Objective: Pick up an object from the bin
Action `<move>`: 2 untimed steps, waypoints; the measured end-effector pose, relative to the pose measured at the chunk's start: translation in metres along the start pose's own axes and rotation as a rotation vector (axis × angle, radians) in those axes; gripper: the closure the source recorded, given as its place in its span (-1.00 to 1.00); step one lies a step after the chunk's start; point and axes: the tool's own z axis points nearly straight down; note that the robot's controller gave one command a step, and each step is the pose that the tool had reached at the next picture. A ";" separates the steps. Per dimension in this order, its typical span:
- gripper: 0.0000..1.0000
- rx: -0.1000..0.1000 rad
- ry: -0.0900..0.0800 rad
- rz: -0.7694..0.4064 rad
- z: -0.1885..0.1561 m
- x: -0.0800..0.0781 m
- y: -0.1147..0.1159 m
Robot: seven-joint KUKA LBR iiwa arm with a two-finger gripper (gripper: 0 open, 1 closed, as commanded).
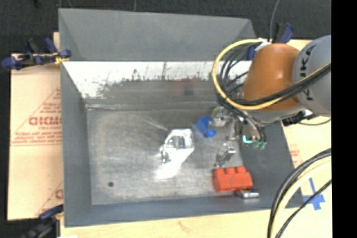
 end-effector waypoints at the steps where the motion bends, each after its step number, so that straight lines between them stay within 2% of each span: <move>1: -1.00 0.003 -0.011 -0.293 0.063 -0.014 0.065; 2: -1.00 0.002 -0.012 -0.580 0.036 -0.004 0.088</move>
Offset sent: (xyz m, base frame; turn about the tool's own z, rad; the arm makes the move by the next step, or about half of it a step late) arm 0.0112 0.0672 -0.0671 -0.2957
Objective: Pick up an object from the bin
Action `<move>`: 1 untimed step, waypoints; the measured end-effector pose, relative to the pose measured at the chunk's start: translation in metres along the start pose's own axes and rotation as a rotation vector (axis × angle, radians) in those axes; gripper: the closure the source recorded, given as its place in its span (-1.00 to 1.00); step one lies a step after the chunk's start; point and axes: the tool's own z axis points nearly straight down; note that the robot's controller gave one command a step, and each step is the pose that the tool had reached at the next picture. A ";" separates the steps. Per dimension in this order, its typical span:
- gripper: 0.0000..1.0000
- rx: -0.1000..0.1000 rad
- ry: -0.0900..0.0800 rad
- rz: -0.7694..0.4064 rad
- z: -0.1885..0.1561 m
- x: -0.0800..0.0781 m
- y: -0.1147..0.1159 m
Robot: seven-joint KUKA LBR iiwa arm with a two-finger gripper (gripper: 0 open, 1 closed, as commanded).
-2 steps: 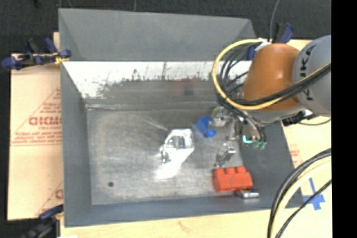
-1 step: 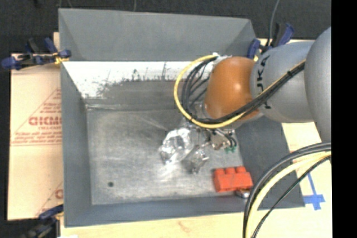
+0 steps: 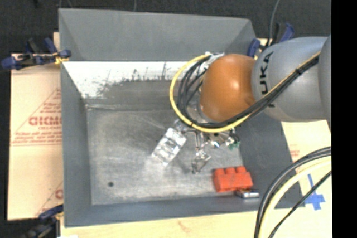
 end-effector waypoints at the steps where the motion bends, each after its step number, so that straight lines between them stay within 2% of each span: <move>1: -1.00 0.003 -0.007 -0.338 -0.003 -0.014 0.011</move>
Offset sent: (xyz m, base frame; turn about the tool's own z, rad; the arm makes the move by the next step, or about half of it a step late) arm 0.0024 0.0172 0.0012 -0.3407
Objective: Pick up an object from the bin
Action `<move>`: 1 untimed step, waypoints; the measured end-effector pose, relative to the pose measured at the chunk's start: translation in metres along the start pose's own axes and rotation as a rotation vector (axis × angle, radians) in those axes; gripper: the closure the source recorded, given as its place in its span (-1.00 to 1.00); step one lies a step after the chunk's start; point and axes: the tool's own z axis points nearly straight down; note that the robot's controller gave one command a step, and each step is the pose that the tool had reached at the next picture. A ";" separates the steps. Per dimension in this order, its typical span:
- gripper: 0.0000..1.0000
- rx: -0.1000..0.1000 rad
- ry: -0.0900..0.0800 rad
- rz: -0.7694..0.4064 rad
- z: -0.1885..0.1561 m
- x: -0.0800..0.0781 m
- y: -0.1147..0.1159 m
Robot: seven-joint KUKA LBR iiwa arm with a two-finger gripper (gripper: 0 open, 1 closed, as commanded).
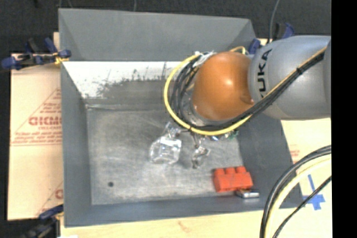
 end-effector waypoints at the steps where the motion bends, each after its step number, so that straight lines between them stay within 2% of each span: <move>1: -1.00 0.001 -0.004 -0.192 0.011 -0.014 0.003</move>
Offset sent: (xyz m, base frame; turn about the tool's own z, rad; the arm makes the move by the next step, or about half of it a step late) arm 0.0108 0.0337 -0.0345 -0.3292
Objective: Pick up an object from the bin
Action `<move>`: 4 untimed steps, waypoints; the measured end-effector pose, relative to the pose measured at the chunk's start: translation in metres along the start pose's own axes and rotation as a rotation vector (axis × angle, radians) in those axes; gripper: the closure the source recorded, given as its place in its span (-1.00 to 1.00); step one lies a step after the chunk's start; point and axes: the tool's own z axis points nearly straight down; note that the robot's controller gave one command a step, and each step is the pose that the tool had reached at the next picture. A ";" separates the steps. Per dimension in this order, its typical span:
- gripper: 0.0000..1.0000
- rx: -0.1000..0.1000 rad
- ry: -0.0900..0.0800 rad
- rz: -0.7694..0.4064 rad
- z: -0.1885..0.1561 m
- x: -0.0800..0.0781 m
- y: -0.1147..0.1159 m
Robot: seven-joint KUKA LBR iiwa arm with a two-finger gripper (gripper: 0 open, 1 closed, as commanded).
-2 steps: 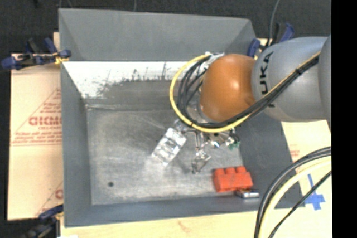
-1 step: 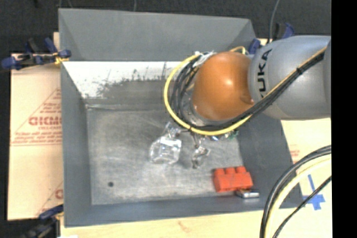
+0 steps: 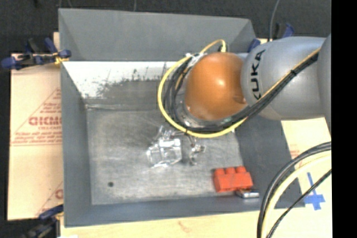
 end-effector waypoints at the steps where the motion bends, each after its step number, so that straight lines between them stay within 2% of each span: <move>1: -1.00 0.002 -0.003 -0.242 0.004 -0.005 0.001; 2: 1.00 -0.008 0.003 -0.242 0.008 -0.003 0.004; 3: 1.00 -0.006 0.007 -0.238 -0.070 -0.004 0.001; 4: 1.00 -0.010 0.010 -0.234 -0.102 -0.004 -0.001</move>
Offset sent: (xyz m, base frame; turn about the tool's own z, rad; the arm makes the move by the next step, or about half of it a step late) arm -0.0049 0.0133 -0.0237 -0.3380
